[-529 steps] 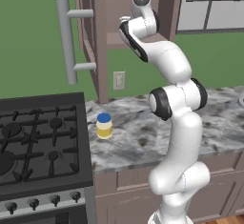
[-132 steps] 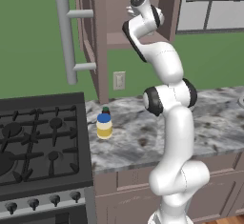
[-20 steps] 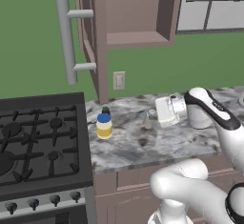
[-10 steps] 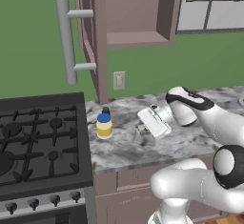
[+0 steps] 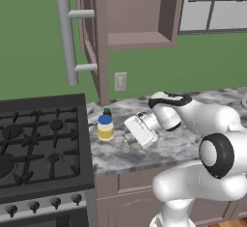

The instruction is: Collect the paprika, mayonnaise, and shaker from the cabinet and place them next to the stove.

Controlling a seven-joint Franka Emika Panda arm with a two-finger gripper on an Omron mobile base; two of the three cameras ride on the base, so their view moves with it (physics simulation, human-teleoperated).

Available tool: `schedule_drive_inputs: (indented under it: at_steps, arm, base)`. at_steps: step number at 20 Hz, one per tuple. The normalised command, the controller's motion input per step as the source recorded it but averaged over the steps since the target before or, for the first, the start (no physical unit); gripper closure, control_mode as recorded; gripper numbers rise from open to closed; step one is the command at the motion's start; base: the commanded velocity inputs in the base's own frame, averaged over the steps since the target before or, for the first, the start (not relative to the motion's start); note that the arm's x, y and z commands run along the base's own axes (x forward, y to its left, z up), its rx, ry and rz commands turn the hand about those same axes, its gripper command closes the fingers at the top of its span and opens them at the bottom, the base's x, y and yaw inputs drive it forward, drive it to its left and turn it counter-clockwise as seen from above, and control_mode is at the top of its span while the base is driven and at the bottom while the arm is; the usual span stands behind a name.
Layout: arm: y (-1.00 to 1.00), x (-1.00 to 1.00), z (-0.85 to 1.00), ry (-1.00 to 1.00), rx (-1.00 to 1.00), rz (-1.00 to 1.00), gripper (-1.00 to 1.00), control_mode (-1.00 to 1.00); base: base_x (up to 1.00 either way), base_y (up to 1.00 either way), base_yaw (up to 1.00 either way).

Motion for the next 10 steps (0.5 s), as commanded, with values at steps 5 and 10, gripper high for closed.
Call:
schedule_drive_inputs:
  at_steps: [5, 10]
  arm:
    - [0.23, -0.09, -0.27, 0.0, 0.0, -0.06, 1.0, -1.0]
    - [0.23, 0.0, -0.16, 0.0, 0.0, -0.09, 1.0, -1.0]
  base:
    - [0.0, 0.0, 0.0]
    - [0.0, 0.0, 0.0]
